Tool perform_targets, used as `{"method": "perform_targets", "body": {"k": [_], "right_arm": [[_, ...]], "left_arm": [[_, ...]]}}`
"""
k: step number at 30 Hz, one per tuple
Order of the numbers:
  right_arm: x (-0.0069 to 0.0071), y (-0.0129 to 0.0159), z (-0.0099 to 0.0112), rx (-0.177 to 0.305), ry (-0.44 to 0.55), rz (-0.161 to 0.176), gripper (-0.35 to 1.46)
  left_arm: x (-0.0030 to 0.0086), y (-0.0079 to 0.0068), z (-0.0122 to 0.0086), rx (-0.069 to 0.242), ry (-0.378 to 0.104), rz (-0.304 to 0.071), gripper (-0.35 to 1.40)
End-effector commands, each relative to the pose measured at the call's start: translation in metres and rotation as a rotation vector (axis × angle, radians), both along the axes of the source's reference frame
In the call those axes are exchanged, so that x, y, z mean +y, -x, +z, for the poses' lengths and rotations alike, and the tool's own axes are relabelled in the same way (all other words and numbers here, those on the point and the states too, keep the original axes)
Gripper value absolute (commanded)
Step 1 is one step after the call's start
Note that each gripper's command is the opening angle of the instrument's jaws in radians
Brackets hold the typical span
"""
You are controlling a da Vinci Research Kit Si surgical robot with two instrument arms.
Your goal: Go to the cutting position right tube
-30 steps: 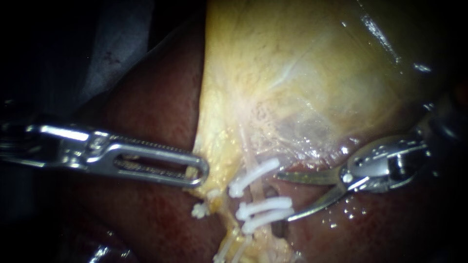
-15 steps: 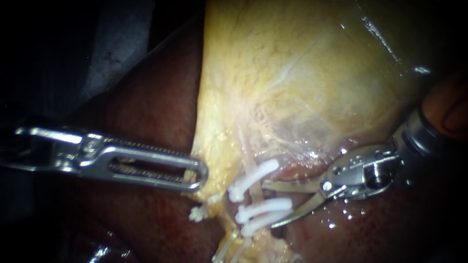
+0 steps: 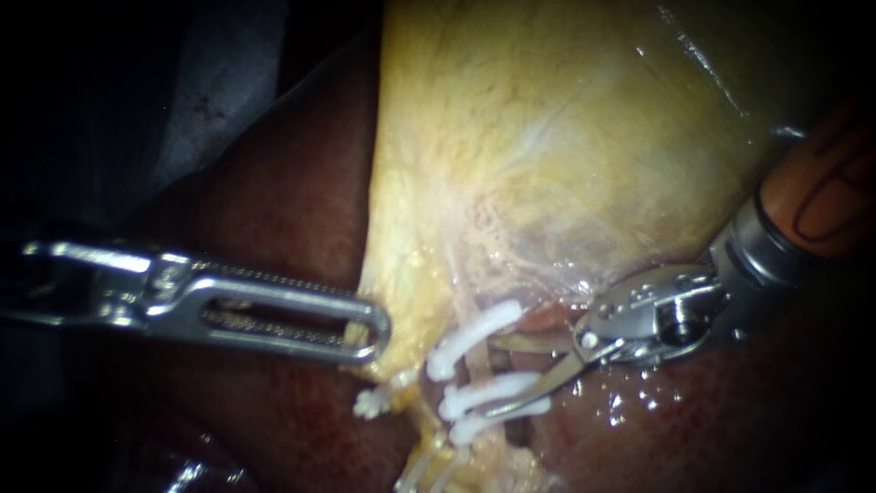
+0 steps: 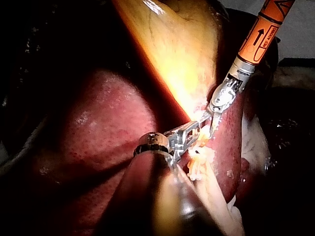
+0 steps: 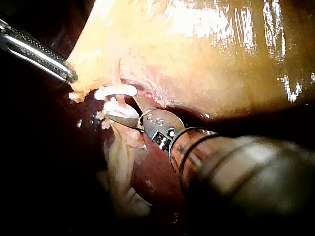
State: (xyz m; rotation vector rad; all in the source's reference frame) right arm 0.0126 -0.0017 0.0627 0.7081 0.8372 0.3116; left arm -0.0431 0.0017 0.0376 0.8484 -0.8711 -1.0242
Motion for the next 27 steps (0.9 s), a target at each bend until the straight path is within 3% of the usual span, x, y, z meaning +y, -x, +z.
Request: {"method": "perform_targets", "body": {"k": [1,27], "right_arm": [[0.0000,-0.0002,0.0000,-0.003,-0.004,0.003,0.87],[-0.0001,-0.0016,0.0001,-0.032,-0.064,0.027,0.44]], "left_arm": [[0.0000,0.0000,0.0000,0.001,0.000,0.000,-0.35],[0.0000,0.0001,0.0002,0.001,0.001,0.000,-0.35]]}}
